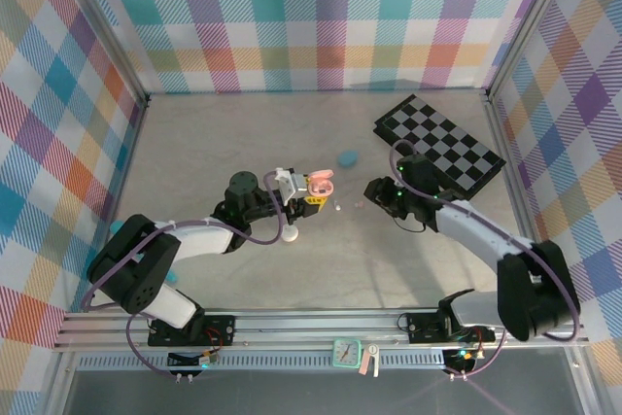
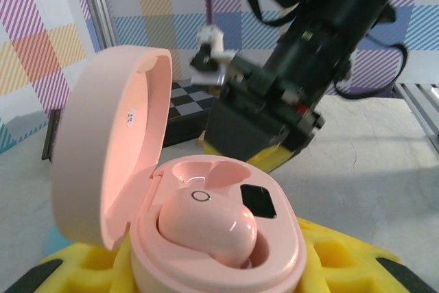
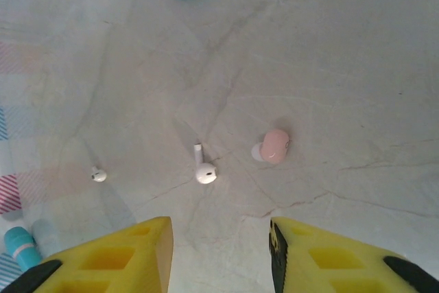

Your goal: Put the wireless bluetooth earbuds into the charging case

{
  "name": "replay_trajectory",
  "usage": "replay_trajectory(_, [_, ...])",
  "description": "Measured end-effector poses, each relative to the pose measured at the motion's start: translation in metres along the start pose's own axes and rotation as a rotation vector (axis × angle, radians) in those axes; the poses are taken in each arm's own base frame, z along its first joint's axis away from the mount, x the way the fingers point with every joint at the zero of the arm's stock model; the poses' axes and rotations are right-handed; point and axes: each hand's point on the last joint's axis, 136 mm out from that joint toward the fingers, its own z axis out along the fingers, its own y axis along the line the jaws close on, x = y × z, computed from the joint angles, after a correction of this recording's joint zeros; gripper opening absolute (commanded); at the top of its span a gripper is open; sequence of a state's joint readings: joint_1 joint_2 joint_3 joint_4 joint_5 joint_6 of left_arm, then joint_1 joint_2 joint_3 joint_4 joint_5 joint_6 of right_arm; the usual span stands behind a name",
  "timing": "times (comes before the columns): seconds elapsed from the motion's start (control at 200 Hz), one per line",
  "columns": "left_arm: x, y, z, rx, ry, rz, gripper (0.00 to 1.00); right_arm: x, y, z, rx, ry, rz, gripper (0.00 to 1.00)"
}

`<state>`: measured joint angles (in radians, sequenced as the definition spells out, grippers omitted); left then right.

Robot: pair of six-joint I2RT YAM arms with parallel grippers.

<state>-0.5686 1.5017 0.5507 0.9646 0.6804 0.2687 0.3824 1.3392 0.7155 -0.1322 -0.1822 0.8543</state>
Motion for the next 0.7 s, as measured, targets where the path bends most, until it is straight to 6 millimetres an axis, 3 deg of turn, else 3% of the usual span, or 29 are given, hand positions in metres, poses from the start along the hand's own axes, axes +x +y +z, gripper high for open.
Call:
replay_trajectory(0.28, [0.000, -0.001, -0.001, 0.003, -0.002, -0.020, 0.35, 0.010, -0.025, 0.045, 0.057, 0.089, 0.033, 0.33])
replay_trajectory(0.7, [0.002, -0.004, -0.003, 0.009, 0.011, -0.027, 0.35, 0.006, -0.022, 0.075, 0.030, 0.119, 0.053, 0.30])
